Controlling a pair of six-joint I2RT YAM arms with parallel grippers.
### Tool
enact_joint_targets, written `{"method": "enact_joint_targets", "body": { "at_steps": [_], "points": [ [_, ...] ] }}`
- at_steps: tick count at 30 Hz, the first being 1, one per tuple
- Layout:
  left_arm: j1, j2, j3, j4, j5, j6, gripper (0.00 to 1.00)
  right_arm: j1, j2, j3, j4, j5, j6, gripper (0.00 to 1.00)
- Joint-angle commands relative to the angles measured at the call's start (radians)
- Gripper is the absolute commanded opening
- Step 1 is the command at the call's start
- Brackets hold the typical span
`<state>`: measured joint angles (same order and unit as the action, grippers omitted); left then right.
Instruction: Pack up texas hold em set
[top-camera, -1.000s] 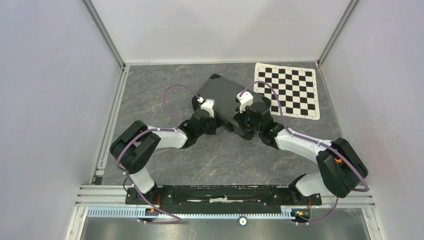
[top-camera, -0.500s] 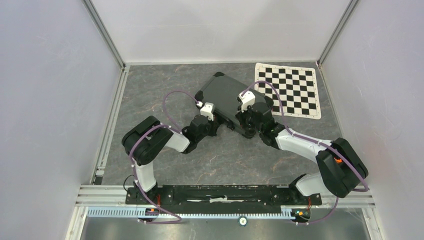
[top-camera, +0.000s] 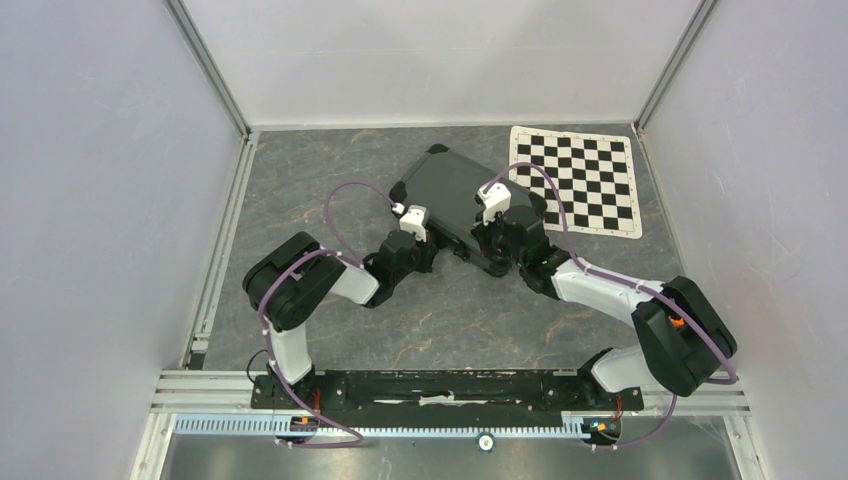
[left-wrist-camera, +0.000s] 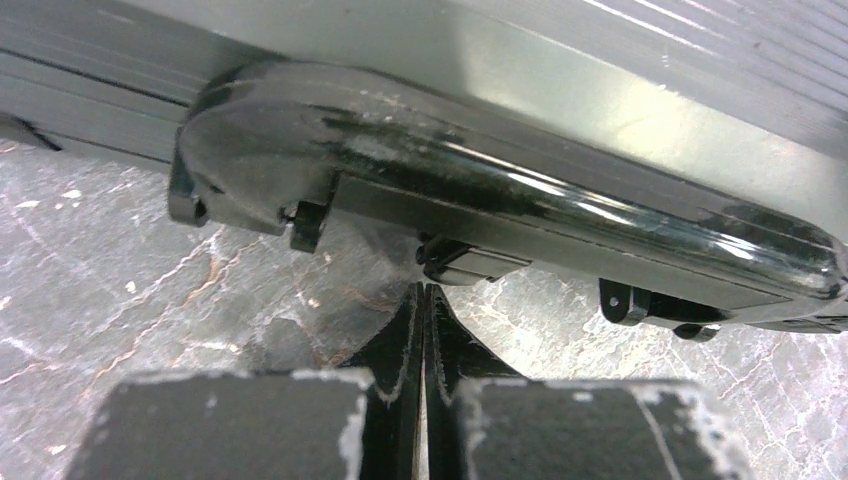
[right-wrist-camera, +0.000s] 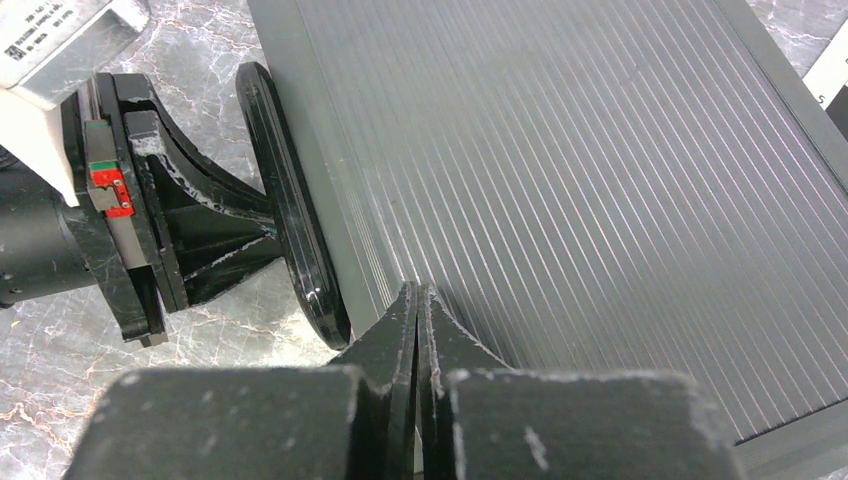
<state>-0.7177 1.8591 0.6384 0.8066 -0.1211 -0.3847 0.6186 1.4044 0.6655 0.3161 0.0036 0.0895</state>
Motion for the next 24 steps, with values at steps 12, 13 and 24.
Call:
{"method": "enact_joint_targets", "body": {
  "at_steps": [12,13,24],
  "points": [
    [0.006,-0.516,-0.102,-0.399,-0.081,-0.065,0.06,0.032,-0.214,-0.014,-0.281,0.051,-0.014,0.0],
    [0.006,-0.565,-0.108,-0.441,-0.095,-0.068,0.09,0.032,-0.252,-0.024,-0.265,0.077,-0.011,0.0],
    [0.006,-1.155,-0.297,-0.707,-0.407,0.001,1.0,0.032,-0.774,-0.418,-0.061,0.6,0.094,0.88]
  ]
}}
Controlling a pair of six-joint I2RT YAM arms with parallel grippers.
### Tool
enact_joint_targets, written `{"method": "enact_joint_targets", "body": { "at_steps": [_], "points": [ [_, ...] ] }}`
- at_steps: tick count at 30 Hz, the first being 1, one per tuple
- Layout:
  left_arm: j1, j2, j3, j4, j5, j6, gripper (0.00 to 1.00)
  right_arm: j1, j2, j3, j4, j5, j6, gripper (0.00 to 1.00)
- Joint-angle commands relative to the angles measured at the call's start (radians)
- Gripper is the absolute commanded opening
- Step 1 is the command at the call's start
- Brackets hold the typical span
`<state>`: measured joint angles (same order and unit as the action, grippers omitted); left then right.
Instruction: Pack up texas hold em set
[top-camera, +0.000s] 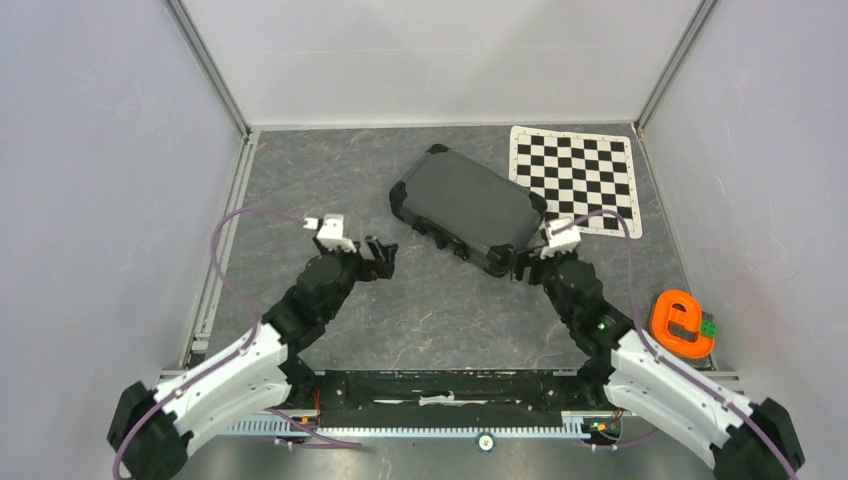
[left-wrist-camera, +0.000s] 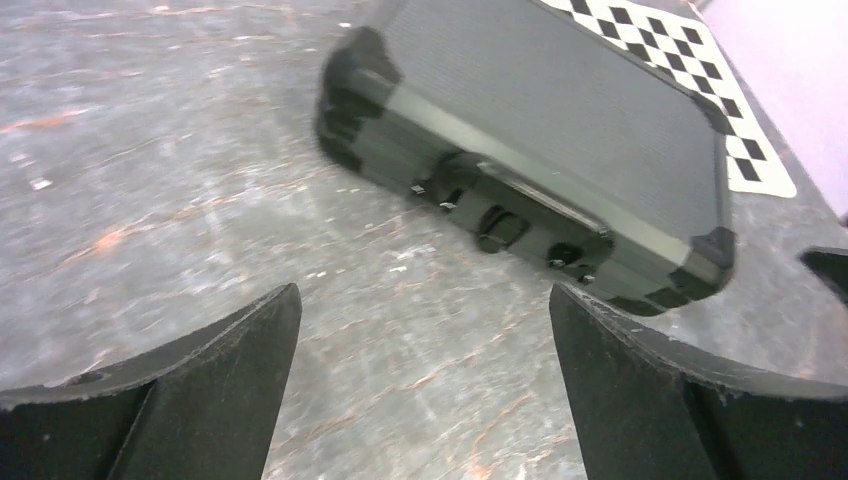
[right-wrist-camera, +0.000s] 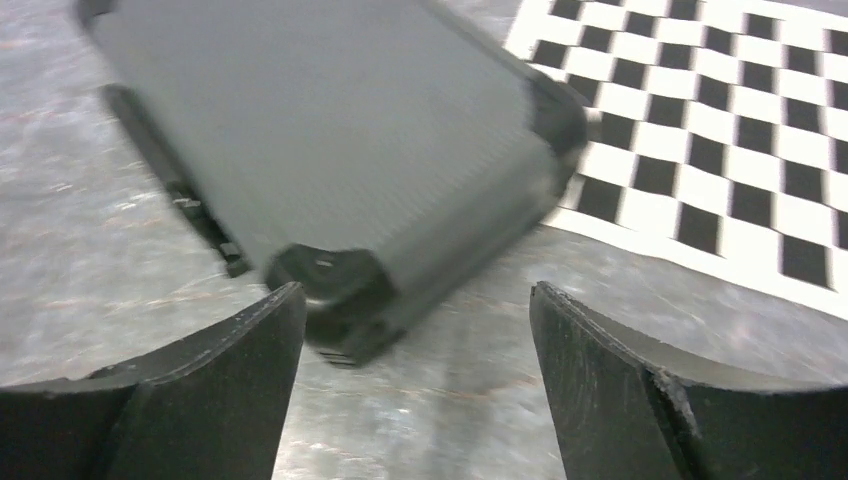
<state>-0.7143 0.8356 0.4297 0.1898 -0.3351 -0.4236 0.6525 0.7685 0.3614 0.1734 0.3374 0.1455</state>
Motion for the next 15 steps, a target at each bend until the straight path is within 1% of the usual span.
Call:
{"method": "enact_joint_targets", "body": {
  "at_steps": [1,2,4,6,8,11,13,15],
  "points": [
    [0.002,-0.179,-0.111,-0.083,-0.213,0.064,1.0,-0.003,-0.182,-0.149,0.098,0.325,0.03,0.91],
    [0.003,-0.211,-0.142,-0.058,-0.224,0.099,1.0,-0.002,-0.229,-0.199,0.13,0.372,0.012,0.93],
    [0.003,-0.279,-0.19,-0.008,-0.23,0.188,1.0,-0.003,-0.297,-0.292,0.229,0.435,-0.073,0.94],
    [0.003,-0.322,-0.232,0.041,-0.274,0.248,1.0,-0.004,-0.354,-0.387,0.325,0.437,-0.137,0.94],
    [0.004,-0.345,-0.259,0.076,-0.319,0.295,1.0,-0.004,-0.386,-0.434,0.378,0.408,-0.196,0.94],
    [0.005,-0.343,-0.267,0.103,-0.334,0.372,1.0,-0.003,-0.371,-0.47,0.458,0.423,-0.273,0.94],
    [0.007,-0.312,-0.278,0.172,-0.329,0.42,1.0,-0.011,-0.32,-0.497,0.542,0.397,-0.335,0.93],
    [0.02,-0.241,-0.291,0.292,-0.355,0.497,1.0,-0.033,-0.257,-0.522,0.639,0.333,-0.362,0.93]
  ]
}}
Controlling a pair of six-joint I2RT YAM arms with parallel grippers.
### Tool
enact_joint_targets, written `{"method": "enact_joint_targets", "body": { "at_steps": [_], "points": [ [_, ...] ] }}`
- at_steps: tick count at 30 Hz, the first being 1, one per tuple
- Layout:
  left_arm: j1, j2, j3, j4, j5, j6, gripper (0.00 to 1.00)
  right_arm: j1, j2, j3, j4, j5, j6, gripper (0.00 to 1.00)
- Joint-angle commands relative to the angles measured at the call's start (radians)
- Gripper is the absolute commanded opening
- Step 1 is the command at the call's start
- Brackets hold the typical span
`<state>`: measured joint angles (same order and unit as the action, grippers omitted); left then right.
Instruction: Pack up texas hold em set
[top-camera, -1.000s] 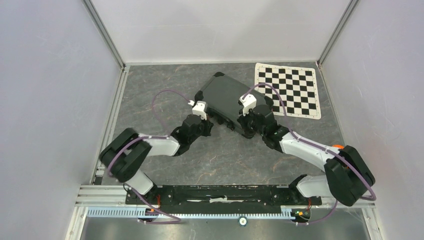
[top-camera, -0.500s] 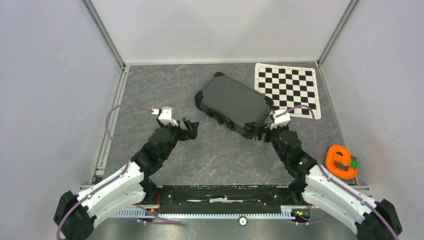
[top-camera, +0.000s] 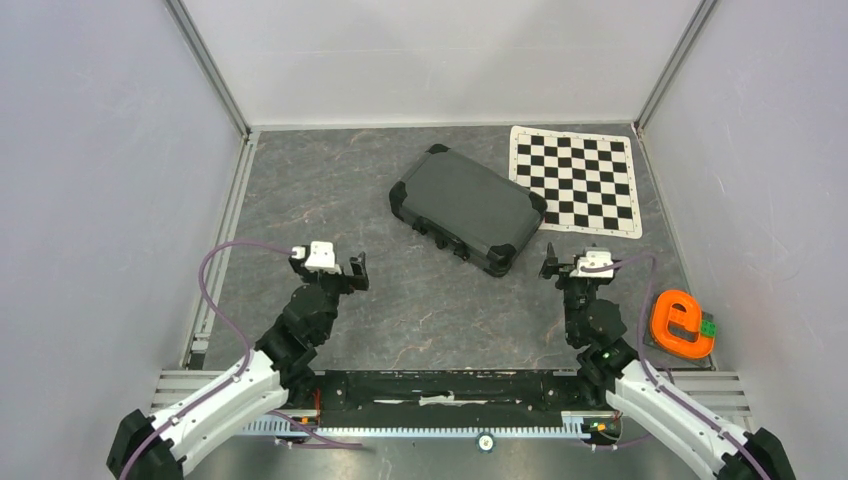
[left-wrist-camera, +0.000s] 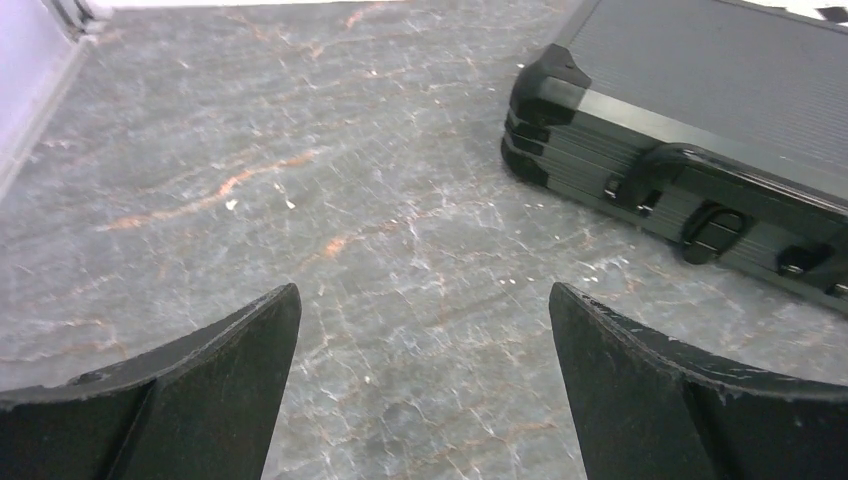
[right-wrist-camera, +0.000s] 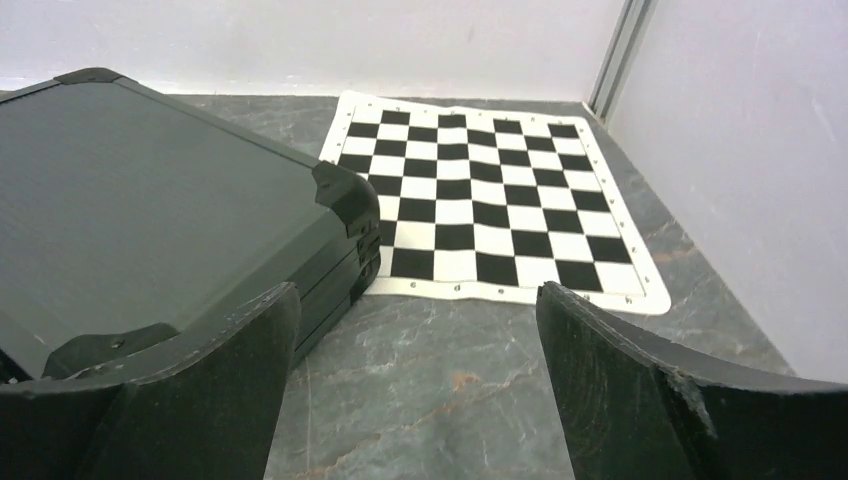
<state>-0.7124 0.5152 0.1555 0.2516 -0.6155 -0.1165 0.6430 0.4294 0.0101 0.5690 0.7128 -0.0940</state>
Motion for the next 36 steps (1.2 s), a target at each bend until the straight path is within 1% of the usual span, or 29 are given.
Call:
{"method": "enact_joint_targets", "body": {
  "at_steps": [1,2,3,5,7,9,10,11,13,15,17,18,19,20,21,22,23,24,26,27,29,36],
  "points": [
    [0.037,0.118,-0.016,0.266,-0.095,0.207,1.0,-0.045,0.121,-0.189,0.307,-0.04,-0.128,0.93],
    [0.08,0.165,-0.008,0.29,-0.09,0.207,1.0,-0.071,0.171,-0.212,0.375,-0.033,-0.138,0.92],
    [0.143,0.204,-0.001,0.295,-0.048,0.189,1.0,-0.112,0.23,-0.233,0.46,-0.033,-0.141,0.92],
    [0.27,0.27,-0.003,0.319,0.055,0.154,1.0,-0.201,0.318,-0.237,0.521,-0.07,-0.123,0.91],
    [0.365,0.318,-0.067,0.469,0.144,0.133,1.0,-0.28,0.386,-0.24,0.559,-0.1,-0.076,0.91],
    [0.439,0.394,-0.139,0.646,0.209,0.146,1.0,-0.38,0.466,-0.259,0.646,-0.153,-0.003,0.9],
    [0.465,0.433,-0.143,0.704,0.229,0.149,1.0,-0.424,0.503,-0.259,0.674,-0.201,0.023,0.89],
    [0.472,0.467,-0.128,0.71,0.264,0.169,1.0,-0.445,0.543,-0.257,0.699,-0.231,0.032,0.89],
    [0.484,0.558,-0.088,0.736,0.301,0.189,1.0,-0.465,0.628,-0.256,0.805,-0.225,0.015,0.89],
    [0.5,0.675,-0.082,0.889,0.314,0.196,1.0,-0.467,0.693,-0.236,0.862,-0.206,-0.058,0.87],
    [0.53,0.787,-0.074,0.998,0.344,0.183,1.0,-0.468,0.793,-0.225,0.968,-0.195,-0.076,0.87],
    [0.542,0.857,-0.069,1.055,0.364,0.182,1.0,-0.467,0.853,-0.212,0.978,-0.204,-0.075,0.86],
    [0.544,0.91,-0.067,1.115,0.38,0.189,0.99,-0.468,0.929,-0.213,1.045,-0.224,-0.09,0.85],
    [0.545,0.967,-0.068,1.153,0.386,0.192,0.98,-0.465,0.993,-0.22,1.157,-0.258,-0.121,0.83],
    [0.547,1.007,-0.064,1.212,0.384,0.197,0.99,-0.445,1.009,-0.221,1.194,-0.251,-0.148,0.84],
    [0.547,1.008,-0.065,1.218,0.374,0.193,1.0,-0.439,0.969,-0.201,1.08,-0.246,-0.139,0.84],
    [0.547,0.983,-0.053,1.146,0.34,0.178,1.0,-0.439,0.94,-0.164,0.979,-0.241,-0.124,0.84],
    [0.547,0.962,-0.021,1.053,0.318,0.166,1.0,-0.439,0.95,-0.139,0.932,-0.237,-0.127,0.84],
    [0.547,0.966,0.042,0.954,0.312,0.168,1.0,-0.441,0.969,-0.138,0.969,-0.222,-0.126,0.85],
    [0.55,0.969,0.059,0.93,0.308,0.163,1.0,-0.44,0.965,-0.128,0.945,-0.197,-0.113,0.97],
    [0.553,0.962,0.077,0.884,0.276,0.143,1.0,-0.452,0.966,-0.121,0.925,-0.204,-0.1,0.98],
    [0.557,0.966,0.085,0.877,0.27,0.137,1.0,-0.459,0.963,-0.12,0.923,-0.214,-0.098,0.98]
  ]
}}
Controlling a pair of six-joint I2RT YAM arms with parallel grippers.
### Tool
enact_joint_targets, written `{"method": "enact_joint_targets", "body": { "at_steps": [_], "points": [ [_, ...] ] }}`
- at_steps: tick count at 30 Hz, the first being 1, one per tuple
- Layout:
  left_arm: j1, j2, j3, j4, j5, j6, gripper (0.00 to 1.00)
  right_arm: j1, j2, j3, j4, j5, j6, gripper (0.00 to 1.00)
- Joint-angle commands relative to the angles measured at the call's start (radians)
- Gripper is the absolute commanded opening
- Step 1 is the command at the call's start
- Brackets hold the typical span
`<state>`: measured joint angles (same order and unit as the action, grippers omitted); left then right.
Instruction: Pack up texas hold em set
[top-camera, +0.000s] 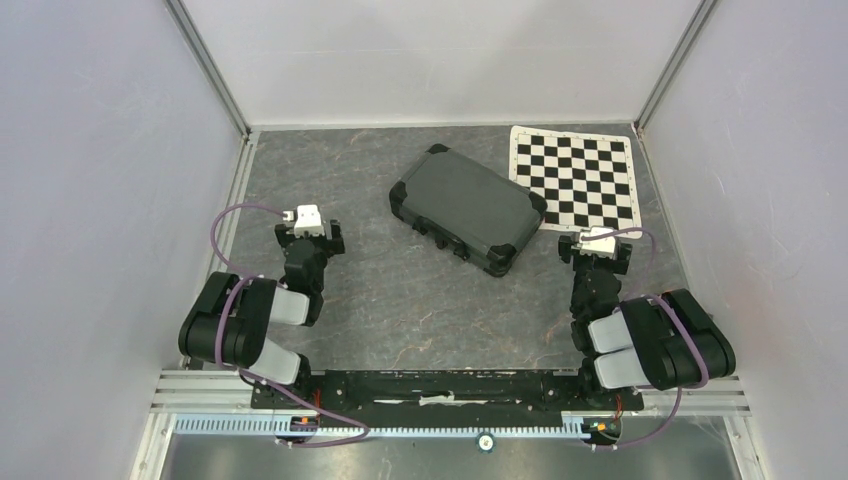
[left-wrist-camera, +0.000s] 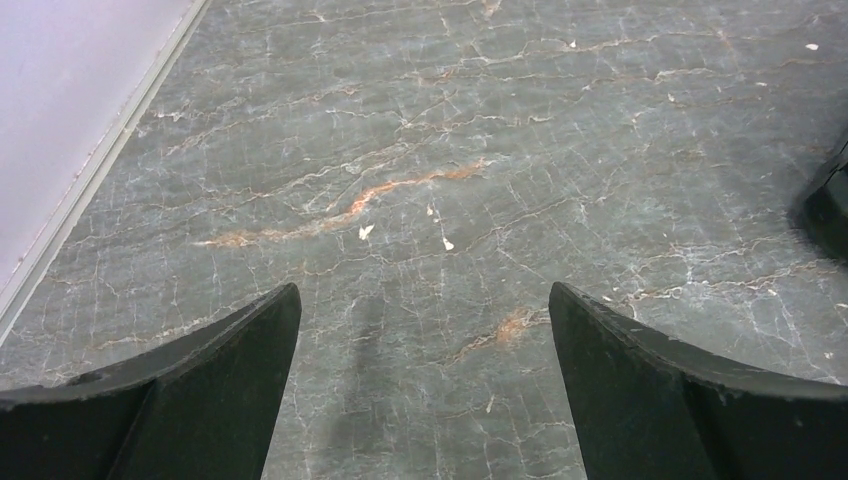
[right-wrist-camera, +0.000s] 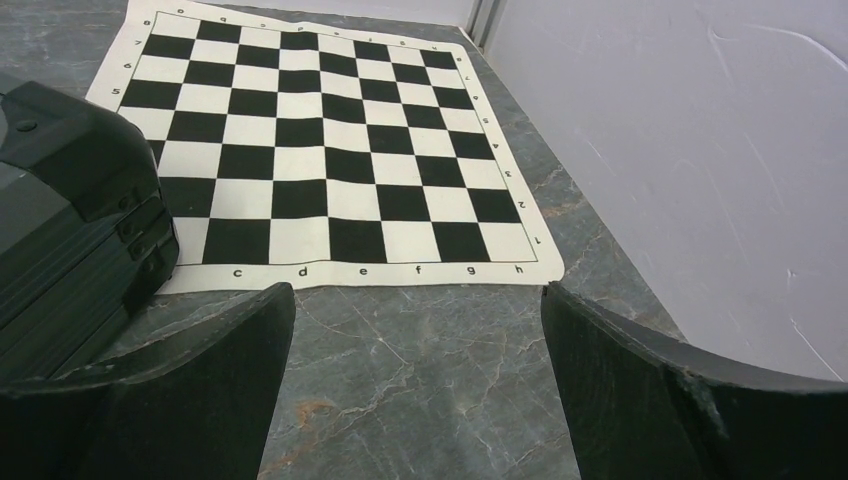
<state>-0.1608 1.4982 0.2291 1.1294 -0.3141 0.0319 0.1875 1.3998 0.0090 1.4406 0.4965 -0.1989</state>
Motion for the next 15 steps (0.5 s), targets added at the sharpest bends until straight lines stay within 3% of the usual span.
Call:
{"method": "enact_joint_targets", "body": {
  "at_steps": [1,15],
  "points": [
    [0.006,-0.016,0.012,-0.001,-0.03,-0.012,1.0,-0.003,-0.006,-0.119,0.052,0.003,0.007,0.98],
    [0.021,-0.018,0.026,-0.033,0.004,-0.018,1.0,-0.004,-0.008,-0.121,0.052,0.005,0.007,0.98]
  ]
}}
